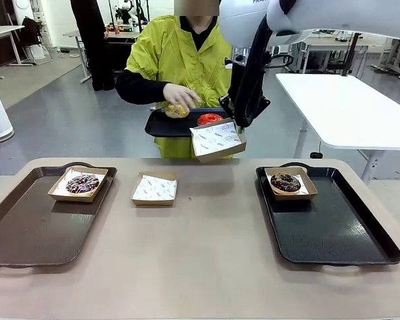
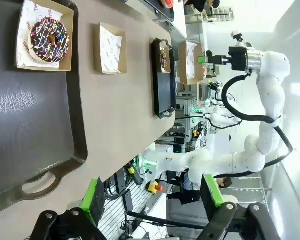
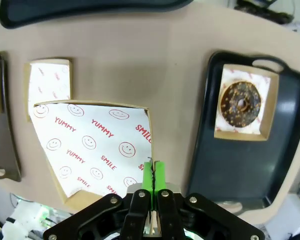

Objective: Individually package the donuts and arrange them on the tray.
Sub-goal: Place the picked Paper togo box on the Handle tray while simultaneously picking up another Paper togo box from the table with the other hand.

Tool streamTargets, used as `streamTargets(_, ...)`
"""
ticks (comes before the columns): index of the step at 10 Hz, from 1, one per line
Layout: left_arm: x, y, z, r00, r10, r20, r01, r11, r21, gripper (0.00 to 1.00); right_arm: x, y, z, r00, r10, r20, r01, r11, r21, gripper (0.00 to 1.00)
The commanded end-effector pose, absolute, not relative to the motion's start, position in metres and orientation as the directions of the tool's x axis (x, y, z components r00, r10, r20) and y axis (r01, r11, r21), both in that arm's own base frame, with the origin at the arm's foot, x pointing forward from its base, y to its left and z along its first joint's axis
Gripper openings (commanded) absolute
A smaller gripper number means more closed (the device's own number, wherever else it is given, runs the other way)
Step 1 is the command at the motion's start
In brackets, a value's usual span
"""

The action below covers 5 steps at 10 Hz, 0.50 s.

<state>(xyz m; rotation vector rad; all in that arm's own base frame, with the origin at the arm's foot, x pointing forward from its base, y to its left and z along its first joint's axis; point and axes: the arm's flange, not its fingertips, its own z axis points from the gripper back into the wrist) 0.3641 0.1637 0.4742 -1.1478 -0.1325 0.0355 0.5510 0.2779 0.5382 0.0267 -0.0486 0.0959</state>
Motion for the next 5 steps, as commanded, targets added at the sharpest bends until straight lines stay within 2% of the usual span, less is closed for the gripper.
streamTargets(1,0.367,0.154,0.473,0.988,0.124,0.088,0.032,0.396,-0.918,1.00,0.569,0.281,0.534,0.992,0.116,0.049,-0.117,0.993,0.025,0.00)
streamTargets(5,0.365,0.161,0.473,0.992,0.096,0.084,0.037,0.409,-0.912,1.00,0.560,0.277,0.534,0.994,0.095,0.047,-0.096,0.995,0.028,0.00)
